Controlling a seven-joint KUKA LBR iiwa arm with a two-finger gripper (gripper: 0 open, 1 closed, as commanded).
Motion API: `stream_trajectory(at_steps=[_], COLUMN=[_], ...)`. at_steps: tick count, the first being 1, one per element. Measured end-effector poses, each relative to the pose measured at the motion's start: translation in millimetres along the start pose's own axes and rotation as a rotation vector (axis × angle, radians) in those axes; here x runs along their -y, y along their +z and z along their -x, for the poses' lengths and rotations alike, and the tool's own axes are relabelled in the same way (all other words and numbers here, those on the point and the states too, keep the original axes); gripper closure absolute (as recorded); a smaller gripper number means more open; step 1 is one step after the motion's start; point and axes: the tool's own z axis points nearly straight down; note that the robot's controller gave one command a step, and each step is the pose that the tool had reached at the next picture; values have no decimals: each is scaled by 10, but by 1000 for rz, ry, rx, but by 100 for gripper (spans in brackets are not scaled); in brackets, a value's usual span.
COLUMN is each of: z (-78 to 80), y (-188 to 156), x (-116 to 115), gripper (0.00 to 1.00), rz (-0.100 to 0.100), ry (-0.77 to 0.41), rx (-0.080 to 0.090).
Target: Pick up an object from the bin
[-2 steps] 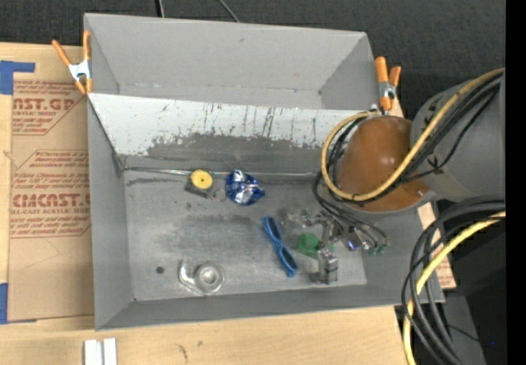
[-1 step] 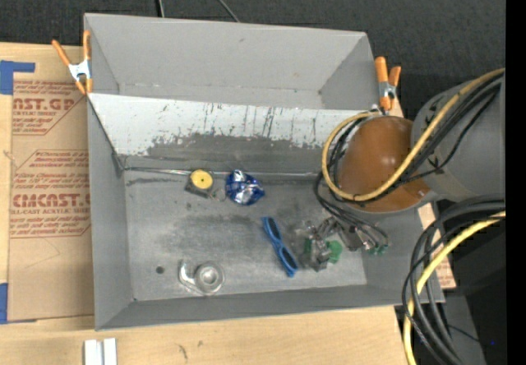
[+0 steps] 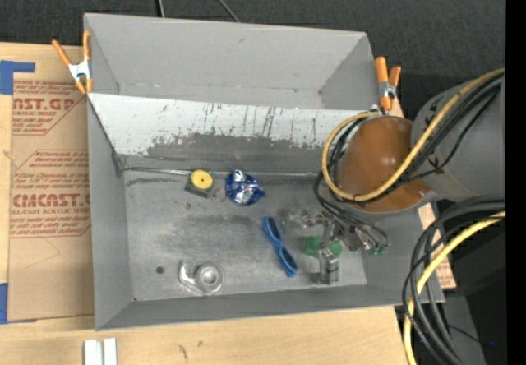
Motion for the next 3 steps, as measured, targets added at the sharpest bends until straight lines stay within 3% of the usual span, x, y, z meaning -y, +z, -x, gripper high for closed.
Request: stream_trajectory(at_steps=[1,2,3], z=[-111,-262,-252], y=[-4,2,-8], x=[741,435,451], gripper=[0,0,100], rz=[-5,3,0], ry=[4,25,25], rx=[1,-2,0])
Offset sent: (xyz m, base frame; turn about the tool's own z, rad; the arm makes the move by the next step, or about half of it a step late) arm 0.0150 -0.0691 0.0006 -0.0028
